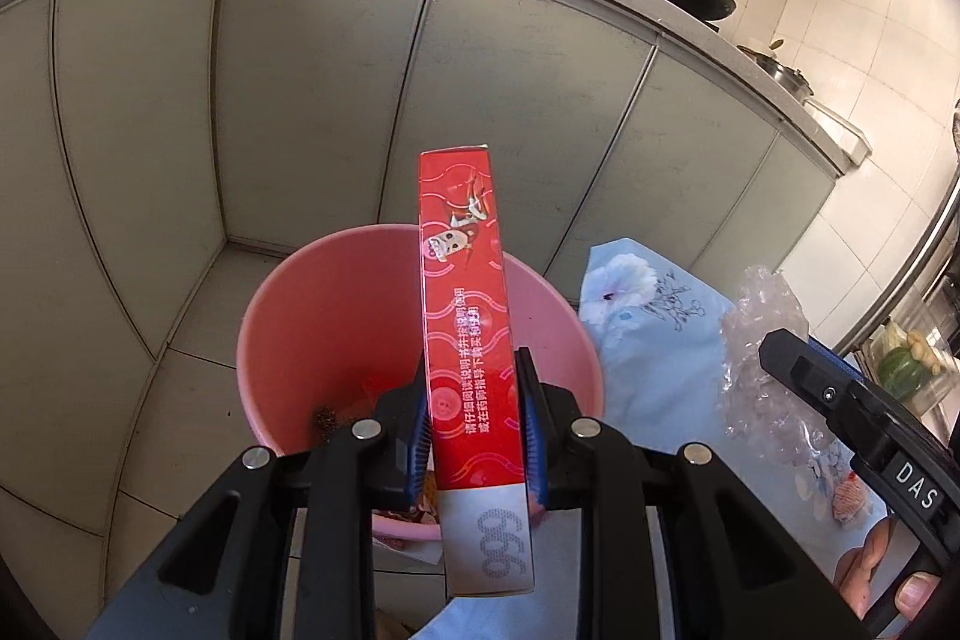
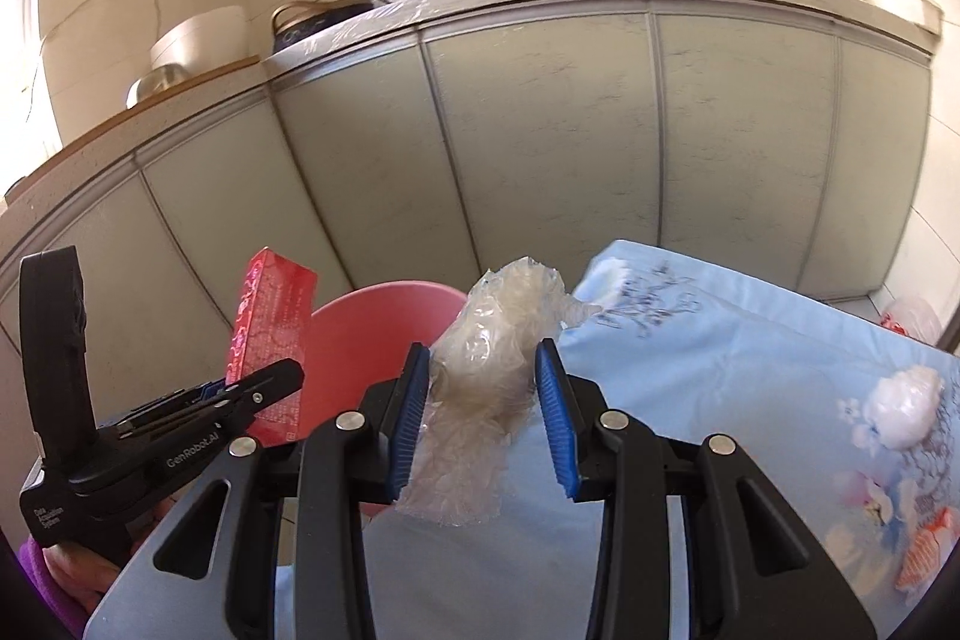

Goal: Collect trash
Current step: 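Carry the toothpaste box and clear bag over the pink bin and release both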

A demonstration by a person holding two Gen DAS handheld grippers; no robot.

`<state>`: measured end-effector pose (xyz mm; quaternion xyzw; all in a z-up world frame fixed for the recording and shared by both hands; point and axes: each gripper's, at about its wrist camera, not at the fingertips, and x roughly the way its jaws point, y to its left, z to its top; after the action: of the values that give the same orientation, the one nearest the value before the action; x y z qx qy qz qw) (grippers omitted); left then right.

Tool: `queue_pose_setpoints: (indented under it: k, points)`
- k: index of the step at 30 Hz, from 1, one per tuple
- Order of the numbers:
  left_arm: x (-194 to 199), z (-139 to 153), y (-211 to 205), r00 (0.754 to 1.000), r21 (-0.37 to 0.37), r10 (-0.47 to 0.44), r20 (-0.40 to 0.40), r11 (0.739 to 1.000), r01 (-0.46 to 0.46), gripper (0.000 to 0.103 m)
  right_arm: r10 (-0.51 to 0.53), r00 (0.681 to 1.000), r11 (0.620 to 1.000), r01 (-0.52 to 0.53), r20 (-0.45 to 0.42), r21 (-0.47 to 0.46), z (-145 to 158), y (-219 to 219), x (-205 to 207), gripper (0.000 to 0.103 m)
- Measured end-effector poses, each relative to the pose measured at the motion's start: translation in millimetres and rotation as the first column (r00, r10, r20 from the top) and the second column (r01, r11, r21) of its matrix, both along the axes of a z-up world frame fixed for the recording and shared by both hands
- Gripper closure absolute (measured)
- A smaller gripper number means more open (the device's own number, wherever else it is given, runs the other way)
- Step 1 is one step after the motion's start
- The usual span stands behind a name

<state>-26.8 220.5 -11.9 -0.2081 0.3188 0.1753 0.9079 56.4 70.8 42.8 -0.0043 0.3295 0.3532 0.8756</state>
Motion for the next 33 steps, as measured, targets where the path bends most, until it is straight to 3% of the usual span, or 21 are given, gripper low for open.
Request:
queue_pose_setpoints:
  k: [13, 33]
  points:
    - [6, -26, 30, 0.997, 0.010, 0.054, -0.051, 0.999, -0.054, 0.079, 0.074, 0.997, 0.992, -0.077, -0.029, -0.103, -32, 66, 10, 0.066]
    - [25, -51, 40, 0.991, -0.032, 0.083, -0.106, 0.996, -0.086, 0.078, 0.094, 0.992, 0.984, -0.106, -0.087, -0.144, -61, 94, 18, 0.066]
